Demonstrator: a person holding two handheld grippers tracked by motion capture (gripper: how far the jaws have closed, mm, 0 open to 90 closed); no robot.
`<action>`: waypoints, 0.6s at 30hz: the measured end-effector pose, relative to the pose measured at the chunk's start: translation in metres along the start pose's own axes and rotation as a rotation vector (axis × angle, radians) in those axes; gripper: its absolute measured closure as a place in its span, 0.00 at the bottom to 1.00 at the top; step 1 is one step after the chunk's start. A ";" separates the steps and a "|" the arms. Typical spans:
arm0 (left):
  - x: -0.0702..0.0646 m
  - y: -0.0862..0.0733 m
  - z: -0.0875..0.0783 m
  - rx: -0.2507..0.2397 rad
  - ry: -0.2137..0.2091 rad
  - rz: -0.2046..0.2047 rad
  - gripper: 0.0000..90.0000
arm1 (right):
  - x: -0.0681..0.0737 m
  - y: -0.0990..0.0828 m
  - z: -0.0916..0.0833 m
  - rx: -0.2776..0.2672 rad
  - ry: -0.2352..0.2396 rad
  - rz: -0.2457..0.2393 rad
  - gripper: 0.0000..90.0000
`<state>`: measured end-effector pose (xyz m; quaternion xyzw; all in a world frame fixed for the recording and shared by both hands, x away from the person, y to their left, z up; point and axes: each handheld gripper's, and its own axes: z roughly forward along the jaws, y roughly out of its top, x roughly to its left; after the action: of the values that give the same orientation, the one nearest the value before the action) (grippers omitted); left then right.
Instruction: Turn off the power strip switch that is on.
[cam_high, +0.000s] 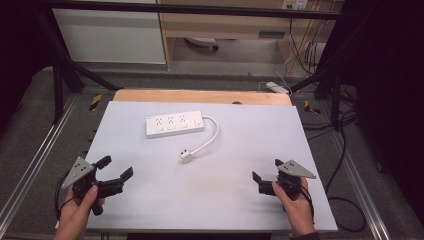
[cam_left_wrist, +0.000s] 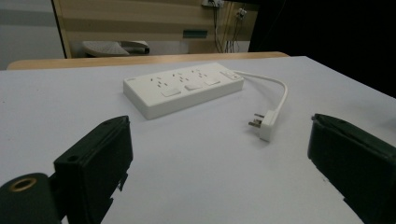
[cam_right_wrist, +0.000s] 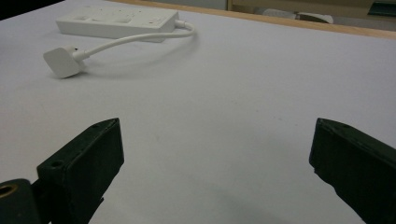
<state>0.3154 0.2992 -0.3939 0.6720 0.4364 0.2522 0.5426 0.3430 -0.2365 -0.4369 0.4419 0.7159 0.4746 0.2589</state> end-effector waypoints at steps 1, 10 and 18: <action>-0.002 0.005 0.002 0.000 -0.007 -0.001 0.08 | 0.000 0.000 0.000 -0.001 0.002 0.000 0.04; -0.015 0.020 0.013 0.003 -0.033 0.030 0.07 | 0.003 0.000 0.002 0.009 0.015 -0.015 0.04; -0.025 0.031 0.015 -0.005 -0.064 0.045 0.07 | 0.003 0.000 0.001 0.010 0.016 -0.019 0.04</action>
<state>0.3253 0.2686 -0.3652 0.6879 0.4028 0.2438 0.5524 0.3427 -0.2329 -0.4371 0.4327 0.7243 0.4722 0.2555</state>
